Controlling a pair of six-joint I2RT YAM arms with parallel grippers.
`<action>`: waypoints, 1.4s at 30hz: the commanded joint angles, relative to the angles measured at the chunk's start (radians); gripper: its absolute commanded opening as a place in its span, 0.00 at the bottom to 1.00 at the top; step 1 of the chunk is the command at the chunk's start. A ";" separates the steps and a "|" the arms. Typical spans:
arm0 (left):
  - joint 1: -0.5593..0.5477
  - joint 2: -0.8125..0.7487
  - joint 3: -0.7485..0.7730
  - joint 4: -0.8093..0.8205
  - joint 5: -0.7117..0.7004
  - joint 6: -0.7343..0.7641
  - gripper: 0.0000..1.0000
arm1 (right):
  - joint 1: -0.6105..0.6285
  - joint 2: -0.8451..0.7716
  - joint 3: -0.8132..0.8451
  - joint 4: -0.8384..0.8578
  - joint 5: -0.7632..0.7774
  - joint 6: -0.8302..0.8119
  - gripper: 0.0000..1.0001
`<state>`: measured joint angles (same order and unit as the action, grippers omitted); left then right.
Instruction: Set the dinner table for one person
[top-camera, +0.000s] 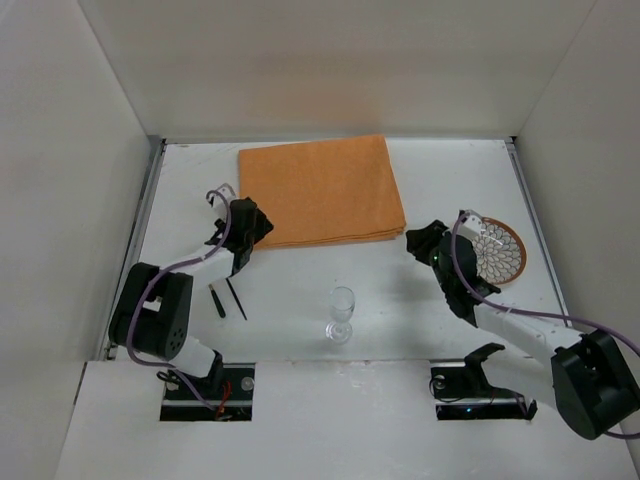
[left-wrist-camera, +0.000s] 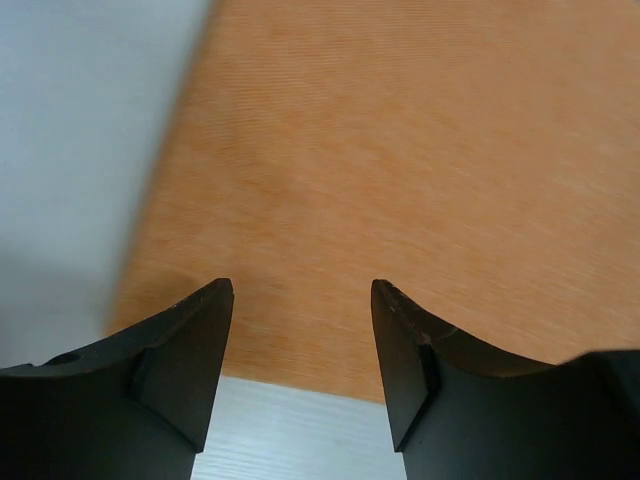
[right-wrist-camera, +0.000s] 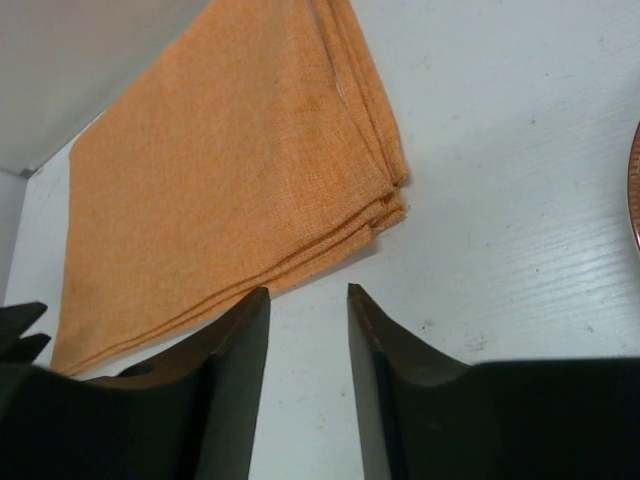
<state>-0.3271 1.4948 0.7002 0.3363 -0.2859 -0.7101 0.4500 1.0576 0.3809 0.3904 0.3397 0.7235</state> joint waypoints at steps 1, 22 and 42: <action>0.058 0.011 0.014 -0.003 -0.073 -0.022 0.53 | 0.000 0.015 0.042 0.061 -0.013 -0.009 0.46; 0.152 0.570 0.622 -0.082 0.105 0.083 0.29 | 0.048 0.010 0.039 0.113 -0.034 -0.042 0.39; 0.096 0.451 0.567 -0.024 0.016 0.069 0.57 | 0.054 -0.001 0.047 0.100 -0.016 -0.070 0.60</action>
<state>-0.2340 2.0941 1.3396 0.2752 -0.2207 -0.6281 0.4927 1.0878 0.3855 0.4343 0.3054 0.6735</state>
